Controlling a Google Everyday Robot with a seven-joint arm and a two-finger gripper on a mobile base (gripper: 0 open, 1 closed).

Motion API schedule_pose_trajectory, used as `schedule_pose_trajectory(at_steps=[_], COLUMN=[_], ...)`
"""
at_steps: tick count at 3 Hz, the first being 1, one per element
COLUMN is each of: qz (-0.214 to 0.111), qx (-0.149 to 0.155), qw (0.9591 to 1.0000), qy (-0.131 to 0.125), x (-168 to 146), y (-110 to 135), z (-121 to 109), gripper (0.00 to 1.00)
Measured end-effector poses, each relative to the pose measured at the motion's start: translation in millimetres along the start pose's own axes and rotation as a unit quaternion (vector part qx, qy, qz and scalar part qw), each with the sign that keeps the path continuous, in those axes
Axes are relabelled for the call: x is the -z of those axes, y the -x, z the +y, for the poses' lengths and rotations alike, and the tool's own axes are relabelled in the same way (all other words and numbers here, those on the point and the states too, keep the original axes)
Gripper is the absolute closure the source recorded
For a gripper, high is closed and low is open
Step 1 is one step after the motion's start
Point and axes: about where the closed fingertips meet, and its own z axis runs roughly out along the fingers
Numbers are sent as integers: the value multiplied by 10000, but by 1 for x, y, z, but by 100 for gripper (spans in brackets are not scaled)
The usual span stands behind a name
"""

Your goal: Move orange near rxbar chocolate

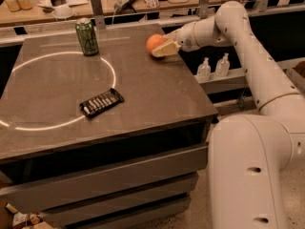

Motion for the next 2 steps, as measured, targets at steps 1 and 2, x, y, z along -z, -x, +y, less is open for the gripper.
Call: schedule_pose_trajectory(at_steps=[1,2], qz=[-77,7], qx=[268,435], qw=[9990,9959], qy=[340,794], x=[27,64], y=[23,41], z=[21,57], gripper=[83,100])
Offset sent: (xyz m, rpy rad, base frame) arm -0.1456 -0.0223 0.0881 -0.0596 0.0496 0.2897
